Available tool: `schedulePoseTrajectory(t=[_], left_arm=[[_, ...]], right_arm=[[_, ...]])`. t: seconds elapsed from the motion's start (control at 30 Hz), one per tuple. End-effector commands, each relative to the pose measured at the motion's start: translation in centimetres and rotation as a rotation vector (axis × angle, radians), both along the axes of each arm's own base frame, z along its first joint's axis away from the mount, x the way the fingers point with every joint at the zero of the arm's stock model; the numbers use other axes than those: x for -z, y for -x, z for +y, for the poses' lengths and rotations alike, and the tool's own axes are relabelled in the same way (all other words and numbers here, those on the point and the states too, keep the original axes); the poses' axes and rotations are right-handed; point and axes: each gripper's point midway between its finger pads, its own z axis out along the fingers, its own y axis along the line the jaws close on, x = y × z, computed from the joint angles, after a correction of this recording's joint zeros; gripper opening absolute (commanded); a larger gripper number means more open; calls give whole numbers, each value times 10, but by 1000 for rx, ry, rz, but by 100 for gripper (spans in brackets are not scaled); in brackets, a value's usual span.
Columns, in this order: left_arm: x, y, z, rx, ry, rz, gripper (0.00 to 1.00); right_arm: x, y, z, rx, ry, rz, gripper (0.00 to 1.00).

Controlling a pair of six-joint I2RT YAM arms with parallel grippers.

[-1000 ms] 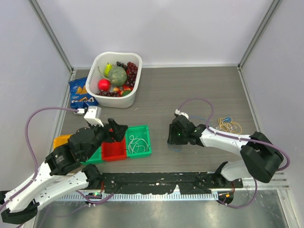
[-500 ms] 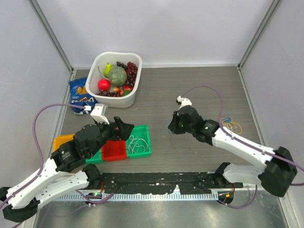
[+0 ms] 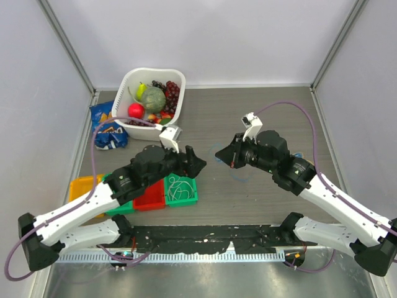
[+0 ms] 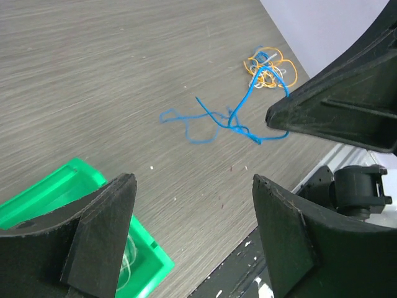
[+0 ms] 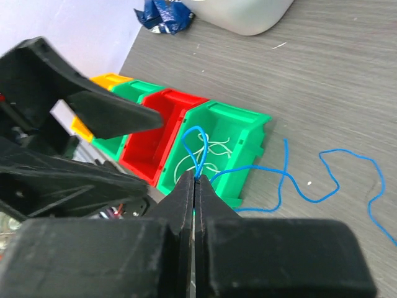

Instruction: Untangle the cables

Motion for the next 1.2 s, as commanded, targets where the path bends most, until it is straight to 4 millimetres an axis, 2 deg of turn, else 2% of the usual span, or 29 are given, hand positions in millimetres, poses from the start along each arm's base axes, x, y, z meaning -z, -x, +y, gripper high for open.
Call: schedulePoseTrajectory(t=[0.0,0.1,0.23,0.33,0.43,0.57,0.63,0.7,0.77,0.83,0.87,0.9,0.93,0.97,1.0,1.1,1.17], left_arm=[[-42,-2,-41,155,92,-112,78],[-37,0,-67,252,113,-105,65],[-35,5,-85,329,144,-93,64],[-37,3,-88,327,169,-112,68],[-41,-3,-89,307,179,-134,68],[-42,-10,-89,275,172,-146,63],[-43,-14,-85,244,177,-156,49],[-44,-15,-81,225,177,-164,24],[-43,-14,-78,222,169,-170,8],[-42,-11,-75,226,163,-163,1],[-41,-10,-73,230,156,-159,0],[-41,-8,-72,233,154,-156,0],[-41,-6,-70,235,151,-153,0],[-40,-6,-68,230,147,-148,0],[-40,-3,-66,233,144,-143,0],[-39,-1,-61,220,136,-122,0],[-40,-1,-54,197,128,-115,0]], right_arm=[[-41,14,11,-72,-134,-6,1],[-52,19,13,-88,-187,-3,1],[-57,23,19,-108,-238,15,1],[-61,25,25,-140,-267,28,1],[-61,28,30,-165,-287,43,1],[-60,27,30,-159,-286,47,1],[-59,27,30,-160,-286,50,1],[-54,26,29,-150,-276,49,1],[-48,23,26,-129,-249,44,1],[-33,17,15,-75,-175,41,9],[-32,14,10,-50,-154,30,22],[-21,5,-3,24,-90,29,38],[-20,2,-10,59,-65,19,65],[-11,-7,-27,145,1,0,74],[-8,-9,-34,174,30,-5,83],[1,-13,-61,253,139,-42,87],[10,-10,-68,252,186,-40,87]])
